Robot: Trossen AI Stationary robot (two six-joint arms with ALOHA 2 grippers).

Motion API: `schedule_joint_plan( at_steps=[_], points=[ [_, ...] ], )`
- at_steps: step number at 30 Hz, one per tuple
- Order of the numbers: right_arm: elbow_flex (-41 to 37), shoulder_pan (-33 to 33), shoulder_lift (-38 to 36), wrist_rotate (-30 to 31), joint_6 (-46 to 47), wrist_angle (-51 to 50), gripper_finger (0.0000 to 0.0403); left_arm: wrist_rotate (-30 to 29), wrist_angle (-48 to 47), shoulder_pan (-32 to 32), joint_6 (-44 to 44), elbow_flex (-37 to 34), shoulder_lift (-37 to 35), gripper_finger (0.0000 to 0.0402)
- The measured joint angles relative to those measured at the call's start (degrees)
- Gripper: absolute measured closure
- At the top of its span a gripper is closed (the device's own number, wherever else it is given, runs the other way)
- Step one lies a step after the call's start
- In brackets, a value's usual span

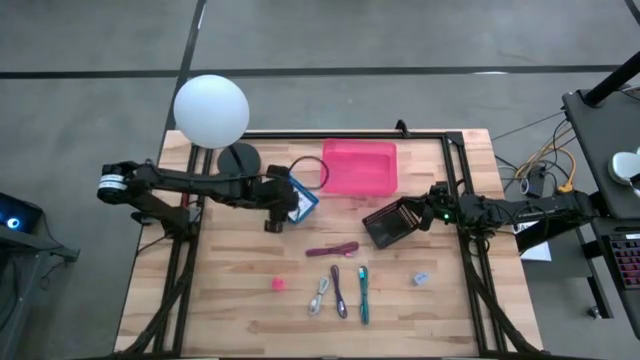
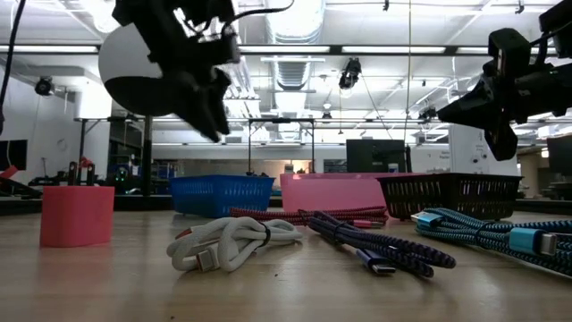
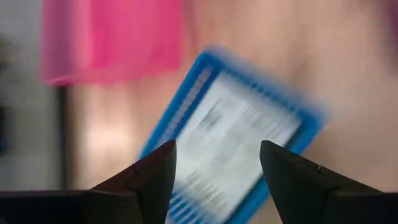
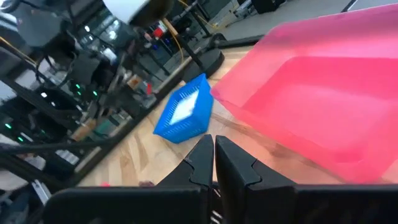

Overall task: Pick and place items into bin
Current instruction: Put the white charger adapter into the black bin

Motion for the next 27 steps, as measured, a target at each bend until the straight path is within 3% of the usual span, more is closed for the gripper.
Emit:
schedule_joint_plan(
  at_steps=[3,6,9,15,21,27],
  points=[
    [0.00,0.02,0.28,-0.23,-0.29,3.65,0.0389,9.22,3.27,-0.08,-7.74,0.69,-0.07,0.0187],
    [0.00,0.02,0.68,-0.39,-3.17,9.26,0.0374,13.80,7.49,-0.23,-14.24,1.26,-0.07,0.0187],
    [0.00,0.02,1.10,-1.65,-7.37,15.47,0.0349,14.62,10.25,-0.44,-19.60,1.70,-0.07,0.0187],
    [0.00,0.02,2.60,-6.46,-10.34,23.69,0.0285,14.72,10.77,-0.75,-21.27,2.88,-0.09,0.0187],
    [0.00,0.02,4.21,-14.06,-4.52,24.83,0.0247,14.77,11.77,-1.51,-21.47,2.66,-0.09,0.0187],
    [0.13,0.20,4.59,-24.74,5.91,25.00,0.0248,15.08,11.88,-2.86,-24.18,2.72,-0.09,0.0187]
  ],
)
